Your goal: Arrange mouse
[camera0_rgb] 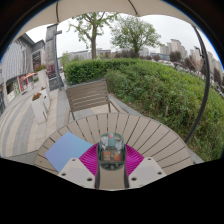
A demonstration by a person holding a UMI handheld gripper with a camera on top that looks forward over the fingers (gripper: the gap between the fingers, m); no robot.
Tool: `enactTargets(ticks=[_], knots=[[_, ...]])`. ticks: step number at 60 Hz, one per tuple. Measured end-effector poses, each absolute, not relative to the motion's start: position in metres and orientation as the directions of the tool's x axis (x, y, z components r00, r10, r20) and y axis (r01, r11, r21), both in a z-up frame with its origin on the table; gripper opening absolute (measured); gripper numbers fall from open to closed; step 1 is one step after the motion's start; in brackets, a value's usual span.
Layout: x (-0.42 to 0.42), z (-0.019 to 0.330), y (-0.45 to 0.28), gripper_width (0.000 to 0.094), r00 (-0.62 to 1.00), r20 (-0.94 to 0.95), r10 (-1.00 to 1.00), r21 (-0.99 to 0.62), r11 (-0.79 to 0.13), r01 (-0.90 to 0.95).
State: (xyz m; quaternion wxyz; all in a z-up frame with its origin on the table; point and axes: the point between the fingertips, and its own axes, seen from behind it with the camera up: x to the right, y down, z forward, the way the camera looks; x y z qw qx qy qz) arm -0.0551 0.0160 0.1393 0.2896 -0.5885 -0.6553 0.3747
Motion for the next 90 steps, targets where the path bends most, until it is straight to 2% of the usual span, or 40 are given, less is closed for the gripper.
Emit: enactTargets(ticks=[9, 19, 24, 25, 29, 31, 33, 35, 41, 49, 58, 68, 76, 90], knots=[[-0.076, 0.106, -0.1, 0.0323, -0.144, -0.075, 0.987, -0.814, 0.023, 0.581], [-0.088, 0.02, -0.169, 0.033, -0.105, -0.054, 0.993, -0.765, 0.027, 0.643], [-0.087, -0.017, -0.177, 0.0387, -0.086, -0.037, 0.996, -0.732, 0.031, 0.68], [-0.09, -0.006, -0.178, 0.0404, -0.085, -0.018, 0.996, -0.765, 0.041, 0.643], [-0.087, -0.008, -0.174, 0.0522, -0.091, 0.056, 0.994, -0.751, 0.102, 0.652], [-0.086, -0.006, -0.17, 0.0673, -0.086, 0.077, 0.993, -0.742, 0.115, 0.66], [-0.082, -0.001, -0.172, 0.087, -0.095, 0.082, 0.992, -0.732, 0.125, 0.669], [-0.079, 0.007, -0.174, 0.0821, -0.095, 0.065, 0.993, -0.725, 0.113, 0.68], [-0.049, 0.062, -0.177, 0.0851, -0.072, -0.019, 0.997, -0.705, 0.037, 0.709], [0.026, 0.144, -0.164, 0.0858, -0.069, -0.002, 0.998, -0.667, 0.05, 0.744], [0.106, 0.193, -0.153, 0.085, -0.056, -0.011, 0.998, -0.636, 0.037, 0.771], [0.155, 0.211, -0.132, 0.0847, -0.018, 0.021, 1.0, -0.633, 0.027, 0.774], [0.154, 0.215, -0.101, 0.0864, 0.035, 0.081, 0.996, -0.644, 0.026, 0.764], [0.164, 0.212, -0.107, 0.085, 0.025, 0.017, 1.0, -0.625, -0.009, 0.78]])
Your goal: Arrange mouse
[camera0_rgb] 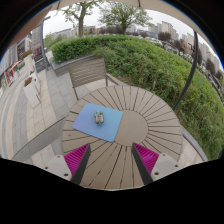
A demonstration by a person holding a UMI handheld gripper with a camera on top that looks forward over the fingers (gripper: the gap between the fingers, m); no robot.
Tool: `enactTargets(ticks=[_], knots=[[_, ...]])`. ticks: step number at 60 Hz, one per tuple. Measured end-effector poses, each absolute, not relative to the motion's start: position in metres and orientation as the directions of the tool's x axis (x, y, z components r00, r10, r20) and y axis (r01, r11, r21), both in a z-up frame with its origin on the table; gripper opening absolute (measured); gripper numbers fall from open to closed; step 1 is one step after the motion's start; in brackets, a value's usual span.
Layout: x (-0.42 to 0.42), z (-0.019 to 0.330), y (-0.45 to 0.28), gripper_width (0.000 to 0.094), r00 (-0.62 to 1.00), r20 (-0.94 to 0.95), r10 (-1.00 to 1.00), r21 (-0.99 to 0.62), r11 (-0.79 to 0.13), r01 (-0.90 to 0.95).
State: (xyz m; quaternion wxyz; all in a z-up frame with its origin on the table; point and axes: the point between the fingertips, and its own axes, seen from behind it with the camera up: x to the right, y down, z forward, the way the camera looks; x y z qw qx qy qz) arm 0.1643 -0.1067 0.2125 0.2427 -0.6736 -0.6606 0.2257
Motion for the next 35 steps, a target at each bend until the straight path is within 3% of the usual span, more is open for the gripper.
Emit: enactTargets(ticks=[12, 35], knots=[[0.161, 0.213, -0.113, 0.0853, -0.029, 0.055, 0.998, -0.646, 0.058, 0.761], [0.164, 0.204, -0.116, 0.0852, -0.014, 0.027, 1.0, -0.618, 0.028, 0.786]])
